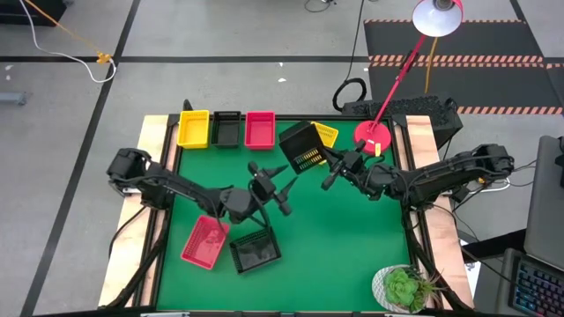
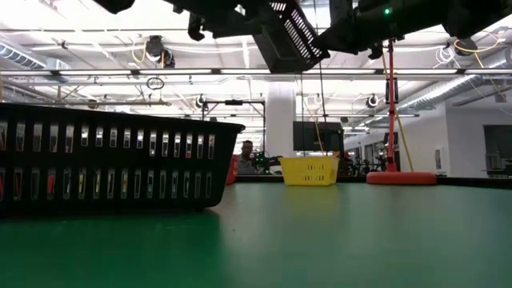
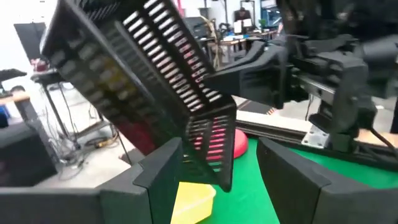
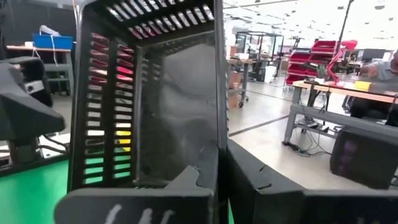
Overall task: Stack baskets by color
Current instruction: Stack the middle black bin on top of the top black bin
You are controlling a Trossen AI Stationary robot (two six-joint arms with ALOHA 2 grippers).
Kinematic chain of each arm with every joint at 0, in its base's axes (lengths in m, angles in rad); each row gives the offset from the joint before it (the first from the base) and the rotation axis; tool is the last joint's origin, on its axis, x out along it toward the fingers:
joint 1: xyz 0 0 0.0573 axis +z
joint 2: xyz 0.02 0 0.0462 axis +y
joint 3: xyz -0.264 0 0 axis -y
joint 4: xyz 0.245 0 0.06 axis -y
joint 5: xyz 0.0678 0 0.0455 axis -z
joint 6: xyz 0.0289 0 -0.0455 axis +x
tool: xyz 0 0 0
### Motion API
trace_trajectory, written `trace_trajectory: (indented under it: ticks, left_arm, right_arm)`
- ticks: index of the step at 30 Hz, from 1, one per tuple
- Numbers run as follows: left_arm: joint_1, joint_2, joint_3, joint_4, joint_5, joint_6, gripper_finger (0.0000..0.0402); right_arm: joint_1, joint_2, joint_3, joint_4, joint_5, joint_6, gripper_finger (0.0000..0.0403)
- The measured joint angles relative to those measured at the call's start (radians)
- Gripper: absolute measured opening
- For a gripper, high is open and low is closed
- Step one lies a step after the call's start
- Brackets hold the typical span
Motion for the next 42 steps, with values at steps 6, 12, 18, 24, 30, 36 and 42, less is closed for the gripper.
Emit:
trace_trajectory:
  ticks: [6, 12, 18, 24, 30, 36, 42]
  left_arm:
    - [0.04, -0.001, 0.004, -0.003, 0.0, -0.137, 0.0211]
    - [0.07, 0.0, 0.004, -0.041, 0.003, -0.208, 0.0211]
    - [0.099, 0.013, 0.004, -0.059, 0.06, -0.315, 0.0211]
    - [0.103, 0.068, 0.004, -0.01, 0.057, -0.338, 0.0209]
    - [0.118, 0.087, 0.004, 0.049, 0.059, -0.333, 0.0155]
    - [0.144, 0.088, 0.004, 0.077, 0.159, -0.341, 0.0113]
    - [0.174, 0.088, 0.004, 0.079, 0.133, -0.344, 0.0133]
  right_arm:
    - [0.001, 0.0, 0.0, 0.004, 0.031, -0.026, 0.0009]
    - [0.0, 0.0, 0.0, 0.007, 0.057, -0.057, 0.001]
    - [0.0, 0.0, 0.0, 0.008, 0.058, -0.065, 0.001]
    - [0.002, 0.0, 0.0, 0.009, 0.101, -0.1, 0.001]
    - [0.002, 0.0, 0.0, 0.004, 0.102, -0.106, 0.001]
    - [0.002, 0.0, 0.001, 0.005, 0.157, -0.138, 0.0011]
    - [0.002, 0.001, 0.001, 0.002, 0.157, -0.148, 0.0011]
